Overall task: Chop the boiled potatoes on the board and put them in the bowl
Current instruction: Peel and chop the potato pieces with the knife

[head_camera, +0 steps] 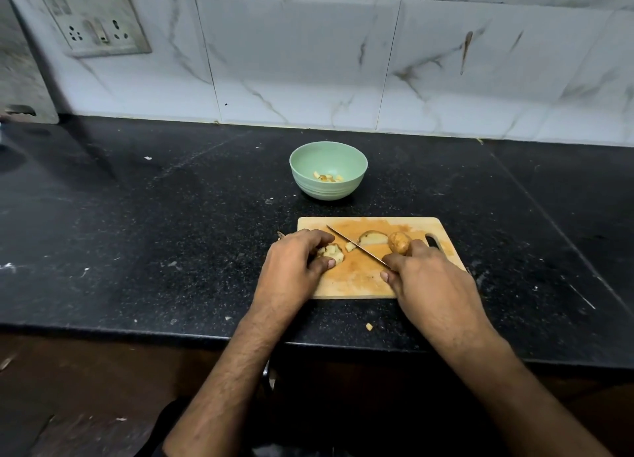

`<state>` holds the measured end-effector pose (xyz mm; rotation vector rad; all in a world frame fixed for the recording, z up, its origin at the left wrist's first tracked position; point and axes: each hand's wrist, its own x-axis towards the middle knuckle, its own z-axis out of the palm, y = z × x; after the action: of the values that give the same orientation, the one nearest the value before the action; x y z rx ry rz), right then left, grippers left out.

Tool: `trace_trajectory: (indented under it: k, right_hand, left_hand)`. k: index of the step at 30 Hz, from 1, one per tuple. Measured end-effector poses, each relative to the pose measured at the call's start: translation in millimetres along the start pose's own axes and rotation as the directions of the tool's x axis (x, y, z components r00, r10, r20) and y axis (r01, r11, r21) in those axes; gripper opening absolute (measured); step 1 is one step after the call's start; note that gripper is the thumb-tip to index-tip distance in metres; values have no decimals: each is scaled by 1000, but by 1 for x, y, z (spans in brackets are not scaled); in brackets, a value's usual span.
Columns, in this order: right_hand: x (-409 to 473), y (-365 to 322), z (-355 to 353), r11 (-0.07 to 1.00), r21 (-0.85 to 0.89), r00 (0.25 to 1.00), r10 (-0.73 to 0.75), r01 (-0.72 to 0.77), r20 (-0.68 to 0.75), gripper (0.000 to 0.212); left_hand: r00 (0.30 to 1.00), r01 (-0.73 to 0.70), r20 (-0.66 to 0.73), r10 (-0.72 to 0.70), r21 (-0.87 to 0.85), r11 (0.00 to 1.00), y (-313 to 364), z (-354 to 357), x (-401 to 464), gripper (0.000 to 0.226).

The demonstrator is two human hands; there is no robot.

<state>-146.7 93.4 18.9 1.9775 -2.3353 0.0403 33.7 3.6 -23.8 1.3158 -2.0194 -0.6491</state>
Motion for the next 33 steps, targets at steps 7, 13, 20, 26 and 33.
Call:
trace_trajectory:
  k: [7, 13, 20, 26, 33]
  right_hand:
    - [4, -2, 10, 998, -2, 991, -56, 56, -121, 33]
    - [8, -12, 10, 997, 24, 985, -68, 73, -158, 47]
    - [15, -15, 12, 998, 50, 986, -36, 44, -161, 44]
    - [19, -19, 14, 989, 133, 984, -39, 63, -175, 27]
    - [28, -12, 23, 999, 43, 972, 11, -1, -234, 32]
  left_hand:
    - [1000, 3, -17, -4, -47, 999, -2, -2, -3, 36]
    - [996, 29, -73, -41, -153, 988, -5, -4, -3, 40]
    - [994, 31, -92, -50, -192, 981, -5, -3, -6, 39]
    - [997, 24, -66, -32, -124, 992, -12, -11, -7, 48]
    - [997, 31, -72, -41, -139, 990, -15, -8, -4, 40]
